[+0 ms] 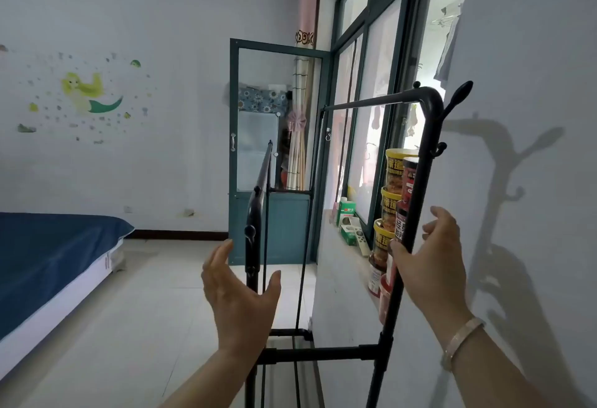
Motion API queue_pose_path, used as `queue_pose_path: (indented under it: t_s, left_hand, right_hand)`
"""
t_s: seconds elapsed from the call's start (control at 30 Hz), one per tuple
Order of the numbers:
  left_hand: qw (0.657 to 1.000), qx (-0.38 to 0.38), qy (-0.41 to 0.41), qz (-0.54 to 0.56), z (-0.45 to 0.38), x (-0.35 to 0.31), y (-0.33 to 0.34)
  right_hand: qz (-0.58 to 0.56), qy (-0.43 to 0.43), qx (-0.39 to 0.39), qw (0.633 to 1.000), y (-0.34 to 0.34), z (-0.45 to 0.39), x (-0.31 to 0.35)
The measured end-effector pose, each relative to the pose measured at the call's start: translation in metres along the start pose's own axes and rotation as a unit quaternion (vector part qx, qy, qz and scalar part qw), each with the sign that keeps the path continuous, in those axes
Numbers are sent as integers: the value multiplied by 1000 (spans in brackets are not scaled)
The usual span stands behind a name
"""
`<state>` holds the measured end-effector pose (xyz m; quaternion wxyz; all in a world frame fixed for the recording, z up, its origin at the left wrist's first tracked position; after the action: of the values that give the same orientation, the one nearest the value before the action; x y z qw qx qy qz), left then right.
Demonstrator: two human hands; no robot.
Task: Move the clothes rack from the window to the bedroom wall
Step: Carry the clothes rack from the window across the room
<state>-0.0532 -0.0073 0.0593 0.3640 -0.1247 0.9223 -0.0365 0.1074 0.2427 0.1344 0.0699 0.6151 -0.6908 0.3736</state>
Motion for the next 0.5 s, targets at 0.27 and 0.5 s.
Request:
queue_pose_path:
  t_s: [0.27,0.5]
  left_hand:
    - [969,92,-153,172,-14,34,42]
    - [928,128,-254,242,-17,60,64]
  right_hand:
    - [-244,148,53,957,43,-31,-31]
    - [-369,254,69,892,71,-37,-54]
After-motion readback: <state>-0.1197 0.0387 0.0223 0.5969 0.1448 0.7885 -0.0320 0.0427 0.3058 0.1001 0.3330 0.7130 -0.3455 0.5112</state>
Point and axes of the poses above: each hand's wrist, its own z-axis away from the middle knuckle, its own y-axis out of the palm, x = y × z, the point moved 8 cm from there along -z, towards the middle knuckle, and after that the axes turned 4 degrees about x, right-handed, at the moved point
